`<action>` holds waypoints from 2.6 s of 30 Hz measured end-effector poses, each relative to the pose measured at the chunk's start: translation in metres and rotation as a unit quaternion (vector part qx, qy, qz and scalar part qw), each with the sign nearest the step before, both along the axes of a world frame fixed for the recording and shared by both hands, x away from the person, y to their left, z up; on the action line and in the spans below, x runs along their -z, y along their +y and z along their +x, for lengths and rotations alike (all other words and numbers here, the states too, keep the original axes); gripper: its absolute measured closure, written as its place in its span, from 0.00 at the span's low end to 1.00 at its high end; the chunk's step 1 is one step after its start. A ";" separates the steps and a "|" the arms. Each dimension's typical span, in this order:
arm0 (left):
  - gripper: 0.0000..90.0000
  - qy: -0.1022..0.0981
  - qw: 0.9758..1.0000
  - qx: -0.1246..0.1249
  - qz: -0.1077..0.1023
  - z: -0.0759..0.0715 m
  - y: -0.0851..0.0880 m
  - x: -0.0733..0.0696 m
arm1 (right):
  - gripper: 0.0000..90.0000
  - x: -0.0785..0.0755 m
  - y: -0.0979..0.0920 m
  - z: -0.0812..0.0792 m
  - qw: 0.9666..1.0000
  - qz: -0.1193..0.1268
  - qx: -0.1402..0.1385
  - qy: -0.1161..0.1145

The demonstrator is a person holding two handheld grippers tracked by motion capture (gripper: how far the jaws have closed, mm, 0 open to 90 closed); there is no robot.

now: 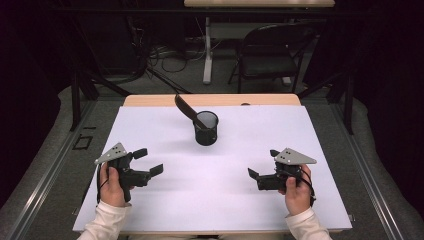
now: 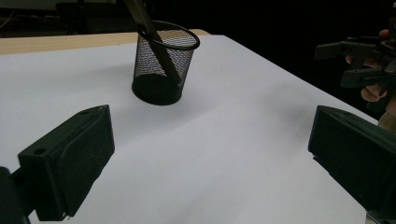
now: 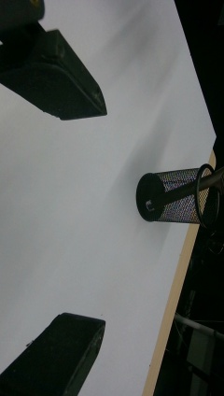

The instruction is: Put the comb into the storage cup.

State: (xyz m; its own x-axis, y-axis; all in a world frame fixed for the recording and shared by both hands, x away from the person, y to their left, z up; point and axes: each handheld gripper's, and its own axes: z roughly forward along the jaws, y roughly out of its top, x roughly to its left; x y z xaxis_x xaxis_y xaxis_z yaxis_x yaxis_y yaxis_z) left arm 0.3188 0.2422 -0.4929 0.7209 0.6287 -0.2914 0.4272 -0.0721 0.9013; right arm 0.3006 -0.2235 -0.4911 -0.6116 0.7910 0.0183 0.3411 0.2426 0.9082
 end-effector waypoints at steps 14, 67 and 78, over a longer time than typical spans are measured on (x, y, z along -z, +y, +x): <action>0.01 0.001 1.000 -0.019 -0.010 -0.002 0.010 0.012 | 0.01 0.010 -0.004 0.000 1.000 0.008 0.011 -0.001; 0.01 -0.008 1.000 -0.019 0.000 -0.004 0.011 0.031 | 0.02 0.032 -0.023 0.007 0.998 0.025 0.049 0.017; 0.01 -0.006 1.000 -0.021 0.001 -0.004 0.011 0.032 | 0.02 0.033 -0.022 0.007 0.999 0.020 0.046 0.019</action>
